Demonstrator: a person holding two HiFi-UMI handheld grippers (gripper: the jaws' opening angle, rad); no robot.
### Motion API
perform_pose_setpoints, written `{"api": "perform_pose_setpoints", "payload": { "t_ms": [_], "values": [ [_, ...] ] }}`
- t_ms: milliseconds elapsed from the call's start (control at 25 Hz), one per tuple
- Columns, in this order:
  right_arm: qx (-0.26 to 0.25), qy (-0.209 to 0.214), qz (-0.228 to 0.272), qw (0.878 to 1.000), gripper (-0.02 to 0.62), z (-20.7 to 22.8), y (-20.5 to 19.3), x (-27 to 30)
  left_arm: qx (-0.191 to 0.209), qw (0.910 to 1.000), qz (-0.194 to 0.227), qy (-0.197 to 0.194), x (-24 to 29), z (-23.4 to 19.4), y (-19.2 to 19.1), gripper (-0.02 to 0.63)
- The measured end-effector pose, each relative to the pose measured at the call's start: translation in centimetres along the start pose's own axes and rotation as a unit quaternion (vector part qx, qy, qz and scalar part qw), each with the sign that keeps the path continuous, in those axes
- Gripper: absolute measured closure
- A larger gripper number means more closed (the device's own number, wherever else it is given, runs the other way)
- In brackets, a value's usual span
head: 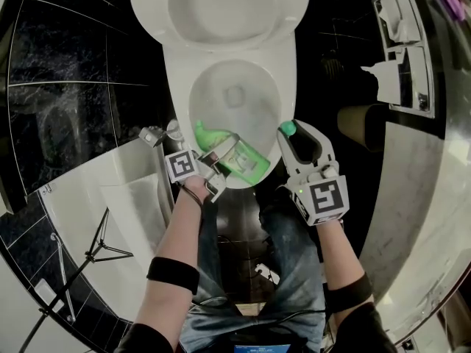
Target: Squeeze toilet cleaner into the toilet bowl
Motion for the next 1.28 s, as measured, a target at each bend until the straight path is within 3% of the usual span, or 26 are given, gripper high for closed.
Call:
{"api": "perform_pose_setpoints", "payload": {
  "t_ms": [680,1080,1280],
  "values": [
    [0.006,-0.003,-0.010,1.000,0.449,-0.9,0.0,-4.3,-0.022,0.9994,-0.022,0.016,-3.2,-0.8,-9.2,0.434],
    [0.015,-0.025,-0.012,1.000,0.449,0.8,-0.8,-7.9,-0.030,0.9974,-0.063,0.020,-0.8,-0.4,-13.6,0.434],
    [0.017,-0.043,-0.006,0.999,0.449,2.3,-0.8,-9.6,-0.002,0.9963,-0.084,0.015,1.2,1.1,-13.6,0.434]
  ]
}}
Point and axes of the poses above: the fingertips, and each gripper's own axes: x forward along the fingers, z to its right, y out of its top, the point moved 10 cm from there along -x, backward along the fingers, and after that the axes turned 1 degree about -z, right-handed, at the moved point
